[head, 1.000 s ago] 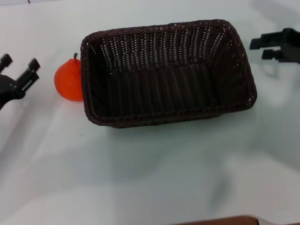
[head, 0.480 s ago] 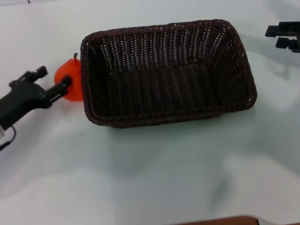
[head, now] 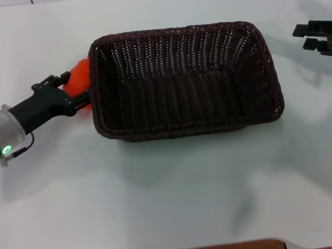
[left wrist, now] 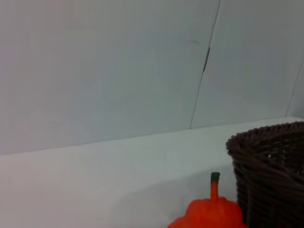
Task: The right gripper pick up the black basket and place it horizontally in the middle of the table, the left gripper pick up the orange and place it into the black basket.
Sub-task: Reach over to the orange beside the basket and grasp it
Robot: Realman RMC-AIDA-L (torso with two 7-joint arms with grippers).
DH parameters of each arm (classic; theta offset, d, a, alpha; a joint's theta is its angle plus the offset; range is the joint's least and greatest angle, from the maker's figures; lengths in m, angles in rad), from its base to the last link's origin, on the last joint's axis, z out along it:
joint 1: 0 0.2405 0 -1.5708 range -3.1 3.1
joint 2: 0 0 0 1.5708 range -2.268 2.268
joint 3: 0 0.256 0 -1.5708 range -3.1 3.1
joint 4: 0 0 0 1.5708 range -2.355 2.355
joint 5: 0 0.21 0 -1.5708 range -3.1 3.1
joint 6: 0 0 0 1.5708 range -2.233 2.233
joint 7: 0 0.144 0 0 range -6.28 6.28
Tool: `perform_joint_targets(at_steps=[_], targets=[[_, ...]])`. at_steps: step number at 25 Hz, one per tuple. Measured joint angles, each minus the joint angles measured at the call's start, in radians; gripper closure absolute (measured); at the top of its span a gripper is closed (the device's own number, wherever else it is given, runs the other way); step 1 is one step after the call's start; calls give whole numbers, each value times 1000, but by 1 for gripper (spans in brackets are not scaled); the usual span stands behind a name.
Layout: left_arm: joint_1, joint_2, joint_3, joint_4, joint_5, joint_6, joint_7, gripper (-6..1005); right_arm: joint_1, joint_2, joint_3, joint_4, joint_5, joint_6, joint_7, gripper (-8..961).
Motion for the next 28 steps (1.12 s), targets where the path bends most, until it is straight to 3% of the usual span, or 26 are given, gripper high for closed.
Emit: perform_joint_targets(at_steps=[8,17,28], targets=[[-27,-5,5,-1,20,57,-1,246,-5,0,2,19,25,-8,-18,384],[-18,-6,-11,-7,21,72,-9,564,1,-2,7,36,25,-24,-29,395],[112,-31,-162,-171,24,30,22,618,4,-3,25,88,51,-53,-85,394]])
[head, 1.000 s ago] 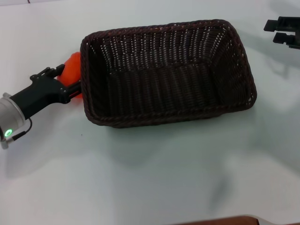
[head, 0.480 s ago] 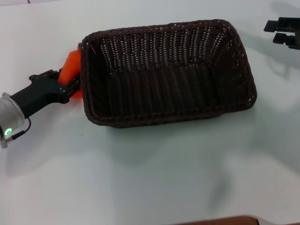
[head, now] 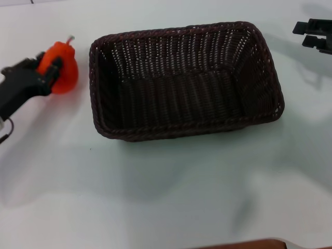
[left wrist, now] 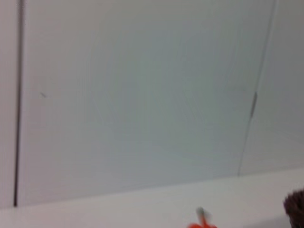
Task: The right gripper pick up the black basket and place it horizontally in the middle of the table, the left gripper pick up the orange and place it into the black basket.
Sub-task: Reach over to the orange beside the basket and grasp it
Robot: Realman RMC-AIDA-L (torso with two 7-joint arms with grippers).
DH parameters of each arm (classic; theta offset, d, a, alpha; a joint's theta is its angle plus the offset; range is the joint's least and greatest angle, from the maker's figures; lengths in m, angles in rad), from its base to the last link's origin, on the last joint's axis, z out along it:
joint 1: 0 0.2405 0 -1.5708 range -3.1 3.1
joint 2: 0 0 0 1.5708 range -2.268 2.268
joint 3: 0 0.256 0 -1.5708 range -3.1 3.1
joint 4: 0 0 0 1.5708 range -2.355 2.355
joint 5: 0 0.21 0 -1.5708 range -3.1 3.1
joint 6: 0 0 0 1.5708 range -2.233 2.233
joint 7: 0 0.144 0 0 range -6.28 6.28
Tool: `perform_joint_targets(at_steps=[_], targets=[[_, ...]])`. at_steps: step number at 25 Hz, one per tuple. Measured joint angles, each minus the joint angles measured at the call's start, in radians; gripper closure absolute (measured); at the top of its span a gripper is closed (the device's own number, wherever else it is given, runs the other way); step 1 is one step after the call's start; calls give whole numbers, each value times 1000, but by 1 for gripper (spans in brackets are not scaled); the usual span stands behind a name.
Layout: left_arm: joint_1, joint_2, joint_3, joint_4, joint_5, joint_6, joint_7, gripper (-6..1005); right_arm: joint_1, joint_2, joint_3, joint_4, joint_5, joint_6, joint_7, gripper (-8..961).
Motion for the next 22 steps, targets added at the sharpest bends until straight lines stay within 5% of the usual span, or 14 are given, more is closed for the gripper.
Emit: perform_joint_targets(at_steps=[8,16,22], targets=[[30,0,-129,-10,0,-163,-8,760,2,0,4,2,11,-5,-18,395],[47,-6,-176,1,1,-137,-5,978,5,0,3,11,13,2,-37,395],[83,-3,-157,1,32,-127,-24,923,5,0,3,14,14,7,-41,394]])
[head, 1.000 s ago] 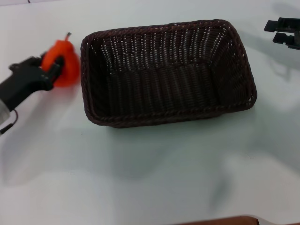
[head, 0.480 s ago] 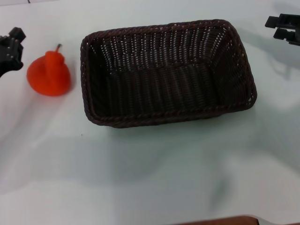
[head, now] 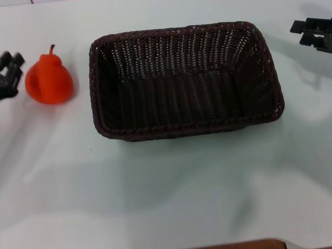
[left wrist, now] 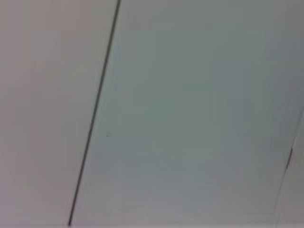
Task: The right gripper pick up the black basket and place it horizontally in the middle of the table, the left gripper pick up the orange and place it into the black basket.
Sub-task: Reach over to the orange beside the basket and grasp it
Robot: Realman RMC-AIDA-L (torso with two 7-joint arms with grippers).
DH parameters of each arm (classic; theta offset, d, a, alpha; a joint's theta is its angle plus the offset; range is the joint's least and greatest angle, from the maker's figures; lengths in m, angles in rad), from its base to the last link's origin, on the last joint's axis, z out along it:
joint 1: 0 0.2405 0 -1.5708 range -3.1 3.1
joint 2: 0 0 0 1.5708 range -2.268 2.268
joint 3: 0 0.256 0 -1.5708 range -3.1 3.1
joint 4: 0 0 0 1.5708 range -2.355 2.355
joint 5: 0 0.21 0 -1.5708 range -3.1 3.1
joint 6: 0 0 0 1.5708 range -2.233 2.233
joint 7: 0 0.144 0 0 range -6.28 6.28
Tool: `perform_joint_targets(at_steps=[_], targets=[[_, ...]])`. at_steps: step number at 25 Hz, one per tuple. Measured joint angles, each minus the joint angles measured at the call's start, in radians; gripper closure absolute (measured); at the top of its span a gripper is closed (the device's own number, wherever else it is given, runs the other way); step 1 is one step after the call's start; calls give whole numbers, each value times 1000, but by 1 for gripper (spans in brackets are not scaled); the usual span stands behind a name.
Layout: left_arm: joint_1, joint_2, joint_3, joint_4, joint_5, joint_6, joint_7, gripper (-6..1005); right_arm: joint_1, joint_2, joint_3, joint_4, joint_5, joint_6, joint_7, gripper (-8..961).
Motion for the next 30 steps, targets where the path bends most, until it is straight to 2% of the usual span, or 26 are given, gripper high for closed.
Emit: perform_joint_targets(at_steps=[2,9,18,25,30], targets=[[-2,-2,4,-3,36,16,-11,730,1,0,0,3,0,0,0,394],[-36,-45,1,-11,142,84,-17,582,7,0,-7,13,8,6,0,394],[-70,-55,-7,-23,174,219,-13,395,7,2,-3,40,11,10,0,395],[-84,-54,-10,-23,174,244,-12,675,9,2,-1,51,11,10,0,394],[-85,-49,-16,-23,170,225,-12,805,15,1,-1,63,11,5,-2,393]])
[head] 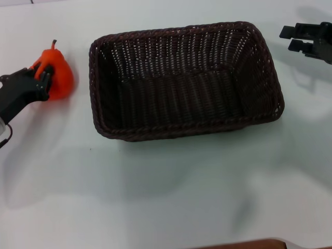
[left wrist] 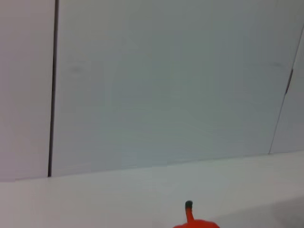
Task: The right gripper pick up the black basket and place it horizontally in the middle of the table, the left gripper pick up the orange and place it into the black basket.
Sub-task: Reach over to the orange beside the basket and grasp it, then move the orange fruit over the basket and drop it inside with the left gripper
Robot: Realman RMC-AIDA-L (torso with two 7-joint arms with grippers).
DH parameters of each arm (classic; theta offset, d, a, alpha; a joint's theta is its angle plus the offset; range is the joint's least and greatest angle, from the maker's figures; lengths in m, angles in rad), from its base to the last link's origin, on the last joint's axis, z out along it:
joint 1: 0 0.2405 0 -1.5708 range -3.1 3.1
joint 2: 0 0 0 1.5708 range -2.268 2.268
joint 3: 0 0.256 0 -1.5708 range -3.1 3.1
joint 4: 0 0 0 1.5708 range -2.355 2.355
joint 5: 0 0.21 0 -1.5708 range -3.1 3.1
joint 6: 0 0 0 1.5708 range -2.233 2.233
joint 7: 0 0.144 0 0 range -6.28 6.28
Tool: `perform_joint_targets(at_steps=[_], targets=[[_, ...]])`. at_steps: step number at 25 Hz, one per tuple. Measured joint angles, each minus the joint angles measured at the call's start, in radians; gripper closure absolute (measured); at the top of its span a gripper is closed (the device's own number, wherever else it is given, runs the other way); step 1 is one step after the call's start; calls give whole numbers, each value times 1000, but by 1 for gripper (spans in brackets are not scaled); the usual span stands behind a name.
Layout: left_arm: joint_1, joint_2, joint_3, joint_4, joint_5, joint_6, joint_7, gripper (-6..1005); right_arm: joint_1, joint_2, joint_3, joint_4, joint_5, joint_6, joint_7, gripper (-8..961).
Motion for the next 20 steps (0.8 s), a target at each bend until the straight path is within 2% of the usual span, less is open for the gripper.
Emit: perform_joint_targets(at_steps=[9,14,20], targets=[[19,2,-66,-24,6,-119,0,860,5,-1,0,1,8,3,-1,391],[21,8,-73,-30,6,-153,-3,898,7,-1,0,0,11,3,-2,389],[61,1,-82,-133,-1,-271,-46,941,12,-1,0,0,13,4,-2,388]])
